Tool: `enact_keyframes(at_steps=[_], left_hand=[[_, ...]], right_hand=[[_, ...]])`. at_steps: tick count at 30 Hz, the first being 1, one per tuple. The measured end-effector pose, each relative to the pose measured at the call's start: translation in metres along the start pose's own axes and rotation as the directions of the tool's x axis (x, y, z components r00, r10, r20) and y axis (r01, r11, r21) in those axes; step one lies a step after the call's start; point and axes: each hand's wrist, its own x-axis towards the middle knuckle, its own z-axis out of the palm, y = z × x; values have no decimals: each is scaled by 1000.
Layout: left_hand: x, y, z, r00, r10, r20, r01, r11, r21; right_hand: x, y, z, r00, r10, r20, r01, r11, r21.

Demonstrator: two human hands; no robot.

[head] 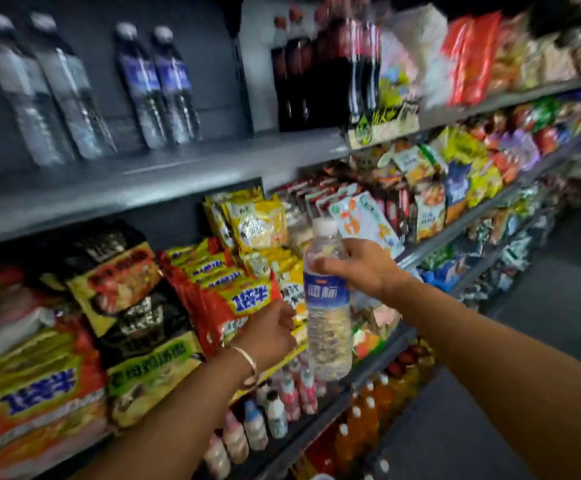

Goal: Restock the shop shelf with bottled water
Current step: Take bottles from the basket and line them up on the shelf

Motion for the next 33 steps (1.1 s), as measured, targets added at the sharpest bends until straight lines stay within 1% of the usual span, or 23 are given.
enact_keyframes(at_steps=[1,3,4,5,6,8,10,13,17,20,23,29,30,33], left_hand=[[3,18,-20,998,39,-44,-38,999,9],[1,57,-57,992,90,-87,-90,996,2],[0,77,-81,981,136,-135,-137,991,2],[1,91,-97,972,164,-167,-163,986,20],[4,100,-106,967,183,-179,-177,983,51],[5,122,-128,946,219,-239,-213,976,52],[7,145,-154,914,250,-318,-243,968,64],[17,173,-190,883,283,-375,-260,959,113],[42,184,-224,871,255,-419,-191,963,189],[71,181,-244,860,201,-469,-124,974,190],[106,173,-261,861,155,-485,-66,978,196],[188,156,-286,855,43,-516,67,979,192],[201,153,-289,855,26,-518,98,973,211],[235,144,-296,852,-19,-522,175,952,251]], right_hand=[[7,-26,-13,998,-50,-45,50,999,0],[18,-75,-34,984,-117,-133,120,993,16],[22,-105,-46,971,-163,-174,168,986,16],[27,-122,-53,961,-192,-200,201,979,23],[31,-131,-59,958,-201,-206,213,976,40],[40,-155,-70,949,-220,-226,249,963,106],[51,-184,-80,937,-250,-242,288,948,136],[78,-221,-88,915,-300,-269,350,923,159],[124,-253,-84,902,-355,-246,397,905,153],[169,-268,-78,899,-385,-207,416,900,132],[219,-273,-73,885,-435,-168,452,888,81],[331,-269,-56,875,-474,-99,480,876,45],[348,-267,-53,870,-483,-94,488,872,31],[394,-258,-43,857,-510,-75,502,859,-100]])
